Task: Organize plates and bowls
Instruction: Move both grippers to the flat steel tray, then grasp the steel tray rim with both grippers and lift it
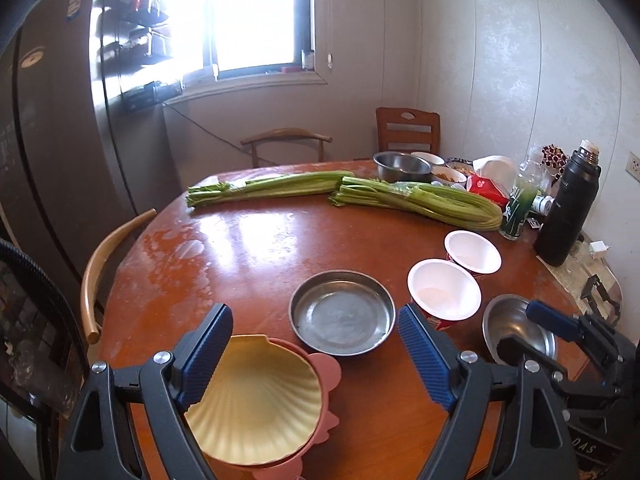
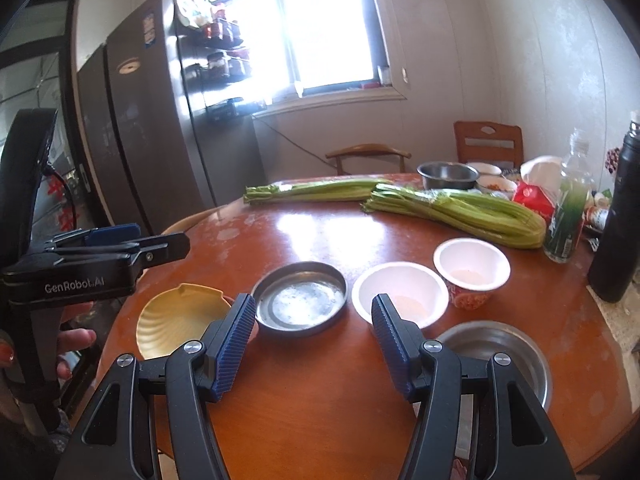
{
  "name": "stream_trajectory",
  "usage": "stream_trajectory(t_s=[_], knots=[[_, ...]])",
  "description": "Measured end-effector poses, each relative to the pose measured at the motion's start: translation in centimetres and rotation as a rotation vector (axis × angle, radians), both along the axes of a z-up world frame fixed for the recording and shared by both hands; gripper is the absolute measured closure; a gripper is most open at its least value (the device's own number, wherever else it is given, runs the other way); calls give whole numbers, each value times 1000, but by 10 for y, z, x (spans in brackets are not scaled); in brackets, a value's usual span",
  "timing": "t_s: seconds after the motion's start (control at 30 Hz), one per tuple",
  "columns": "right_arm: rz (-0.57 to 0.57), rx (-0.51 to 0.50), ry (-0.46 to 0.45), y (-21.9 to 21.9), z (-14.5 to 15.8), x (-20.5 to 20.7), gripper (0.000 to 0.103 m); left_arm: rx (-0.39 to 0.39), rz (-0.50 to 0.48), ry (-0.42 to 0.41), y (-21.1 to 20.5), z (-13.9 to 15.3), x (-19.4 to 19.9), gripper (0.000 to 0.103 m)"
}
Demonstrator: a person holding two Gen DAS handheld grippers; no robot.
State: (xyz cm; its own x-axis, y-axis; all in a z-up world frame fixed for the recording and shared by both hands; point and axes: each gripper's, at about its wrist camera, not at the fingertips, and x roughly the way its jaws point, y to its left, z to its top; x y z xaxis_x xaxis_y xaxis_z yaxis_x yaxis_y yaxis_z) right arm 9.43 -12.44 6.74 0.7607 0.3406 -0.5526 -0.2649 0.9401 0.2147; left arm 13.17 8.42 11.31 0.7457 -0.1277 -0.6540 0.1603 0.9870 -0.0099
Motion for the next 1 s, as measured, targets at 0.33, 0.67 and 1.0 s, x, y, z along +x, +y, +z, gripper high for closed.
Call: stream_trajectory(t_s=[0.33, 0.67, 1.0], knots=[[11, 66, 120, 18, -38, 32, 41, 20, -25, 125, -4, -30, 65, 18], [1, 85, 241, 43, -75, 72, 41, 19, -8, 295, 1, -85, 136, 18], [-31, 88, 332, 54, -105, 101, 41, 17, -34, 419, -8, -133, 171, 18]])
